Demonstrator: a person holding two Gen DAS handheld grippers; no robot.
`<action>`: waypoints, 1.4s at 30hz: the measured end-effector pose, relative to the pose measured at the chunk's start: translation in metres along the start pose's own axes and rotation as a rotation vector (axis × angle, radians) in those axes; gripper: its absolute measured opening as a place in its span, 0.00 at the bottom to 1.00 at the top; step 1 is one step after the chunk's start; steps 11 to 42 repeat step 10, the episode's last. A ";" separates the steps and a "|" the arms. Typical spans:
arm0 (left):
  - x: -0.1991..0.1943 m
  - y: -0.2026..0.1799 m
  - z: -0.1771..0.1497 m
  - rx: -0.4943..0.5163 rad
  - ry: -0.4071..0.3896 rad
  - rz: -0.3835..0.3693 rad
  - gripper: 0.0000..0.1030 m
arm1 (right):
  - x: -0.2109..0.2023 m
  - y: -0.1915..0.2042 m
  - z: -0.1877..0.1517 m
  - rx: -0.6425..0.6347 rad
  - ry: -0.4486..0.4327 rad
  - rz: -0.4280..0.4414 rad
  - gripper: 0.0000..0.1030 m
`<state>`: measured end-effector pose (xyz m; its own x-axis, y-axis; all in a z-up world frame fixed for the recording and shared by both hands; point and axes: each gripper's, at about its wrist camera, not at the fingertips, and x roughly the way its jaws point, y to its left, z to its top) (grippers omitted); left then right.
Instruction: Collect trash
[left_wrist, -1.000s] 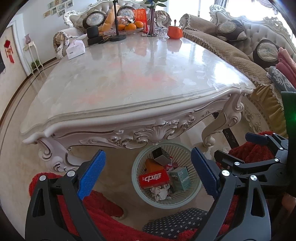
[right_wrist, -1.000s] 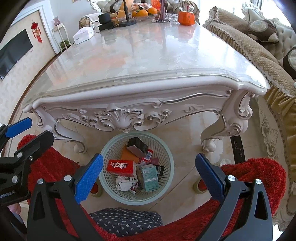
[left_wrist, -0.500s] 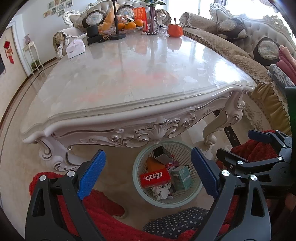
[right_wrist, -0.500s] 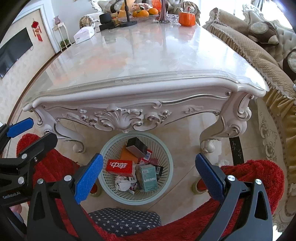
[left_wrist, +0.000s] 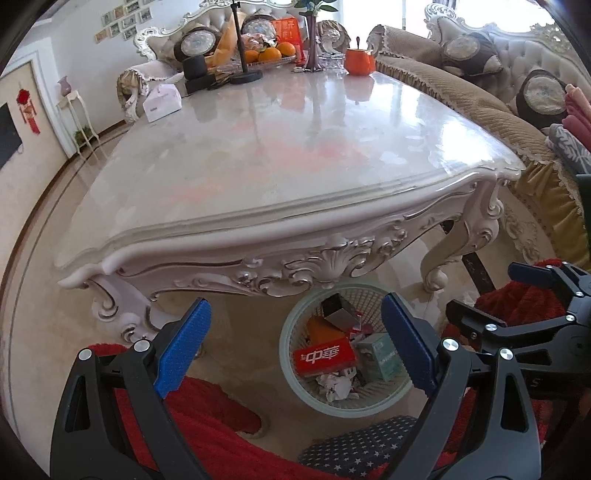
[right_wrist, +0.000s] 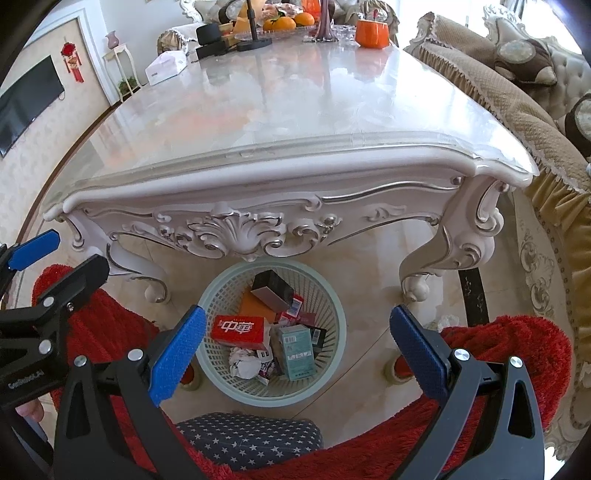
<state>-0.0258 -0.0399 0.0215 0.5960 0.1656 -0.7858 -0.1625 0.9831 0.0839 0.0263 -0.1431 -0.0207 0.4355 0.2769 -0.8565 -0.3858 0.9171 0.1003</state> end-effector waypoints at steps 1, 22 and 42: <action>0.000 0.000 0.000 0.003 0.000 -0.008 0.88 | 0.000 0.000 0.000 0.001 0.000 0.000 0.93; 0.009 0.001 0.000 -0.018 0.055 -0.077 0.88 | 0.002 -0.002 0.000 0.011 0.003 -0.003 0.93; 0.009 0.001 0.000 -0.018 0.055 -0.077 0.88 | 0.002 -0.002 0.000 0.011 0.003 -0.003 0.93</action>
